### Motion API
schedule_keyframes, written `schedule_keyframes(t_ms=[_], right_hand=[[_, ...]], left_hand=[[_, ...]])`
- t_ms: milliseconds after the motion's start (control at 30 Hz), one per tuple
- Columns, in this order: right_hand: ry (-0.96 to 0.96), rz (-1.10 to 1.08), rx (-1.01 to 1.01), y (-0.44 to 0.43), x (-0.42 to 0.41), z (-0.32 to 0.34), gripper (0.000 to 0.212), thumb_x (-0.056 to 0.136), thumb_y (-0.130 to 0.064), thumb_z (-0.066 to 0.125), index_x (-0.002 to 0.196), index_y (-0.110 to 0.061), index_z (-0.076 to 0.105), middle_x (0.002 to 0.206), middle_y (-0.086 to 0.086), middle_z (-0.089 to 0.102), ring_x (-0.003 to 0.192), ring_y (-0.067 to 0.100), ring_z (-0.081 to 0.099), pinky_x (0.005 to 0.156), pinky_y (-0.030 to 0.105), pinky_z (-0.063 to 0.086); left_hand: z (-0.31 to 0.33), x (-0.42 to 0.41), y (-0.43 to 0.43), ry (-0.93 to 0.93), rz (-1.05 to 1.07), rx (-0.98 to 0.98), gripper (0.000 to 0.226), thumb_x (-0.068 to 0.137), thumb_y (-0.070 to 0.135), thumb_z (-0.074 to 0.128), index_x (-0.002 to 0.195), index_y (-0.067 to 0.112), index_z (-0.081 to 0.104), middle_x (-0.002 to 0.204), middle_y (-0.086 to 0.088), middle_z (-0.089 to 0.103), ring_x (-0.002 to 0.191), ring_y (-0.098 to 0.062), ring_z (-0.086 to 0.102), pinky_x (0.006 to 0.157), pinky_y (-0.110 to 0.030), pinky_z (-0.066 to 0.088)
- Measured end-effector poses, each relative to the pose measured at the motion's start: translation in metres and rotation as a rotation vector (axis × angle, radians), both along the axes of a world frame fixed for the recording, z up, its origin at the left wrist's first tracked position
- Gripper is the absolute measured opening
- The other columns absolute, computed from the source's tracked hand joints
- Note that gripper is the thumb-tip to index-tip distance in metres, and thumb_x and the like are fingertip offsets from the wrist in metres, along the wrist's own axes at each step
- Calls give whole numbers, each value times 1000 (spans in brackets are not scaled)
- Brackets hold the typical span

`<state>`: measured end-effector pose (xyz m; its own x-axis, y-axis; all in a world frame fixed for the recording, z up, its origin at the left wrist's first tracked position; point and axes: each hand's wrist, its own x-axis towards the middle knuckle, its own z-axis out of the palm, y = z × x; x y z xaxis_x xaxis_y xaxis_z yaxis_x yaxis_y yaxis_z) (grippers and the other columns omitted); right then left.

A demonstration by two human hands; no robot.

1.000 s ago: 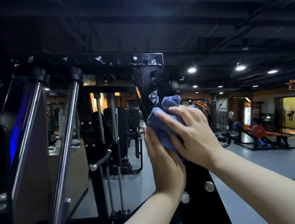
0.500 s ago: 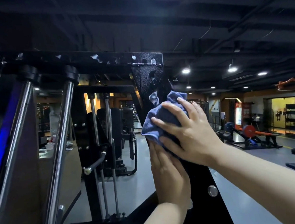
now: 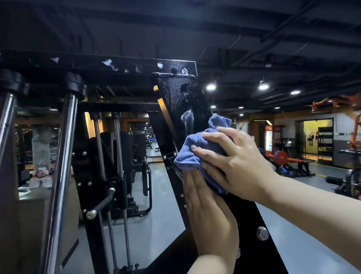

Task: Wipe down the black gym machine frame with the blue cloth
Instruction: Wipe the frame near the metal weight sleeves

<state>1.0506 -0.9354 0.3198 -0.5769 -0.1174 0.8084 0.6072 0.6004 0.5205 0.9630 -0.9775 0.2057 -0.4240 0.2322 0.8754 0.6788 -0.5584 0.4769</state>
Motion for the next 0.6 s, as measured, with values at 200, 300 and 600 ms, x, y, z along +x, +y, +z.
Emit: schedule_keyframes(t_ms=[200,300,600], right_hand=[[261,-114,-120,13,-24,50,40,103,-42,46,137,-28,62,137,9,56,111,42,54,84,56,50],[227,-115,-99,4,-35,30,46,103,-46,43,144,-29,55,147,7,49,129,44,46,96,59,41],[184,-176,-125,21,-14,54,50,103,-49,36,146,-29,54,144,12,53,119,39,54,85,51,51]], left_hand=[[3,6,0,8,34,-113,60,102,33,16,158,34,-4,165,25,-13,153,2,-4,125,-36,20],[15,2,-11,-31,-57,-141,63,106,19,29,154,42,-6,159,35,-16,150,9,-9,127,-32,14],[66,-23,-3,69,10,-198,68,103,28,24,155,34,-19,159,23,-28,142,14,-26,118,-13,-9]])
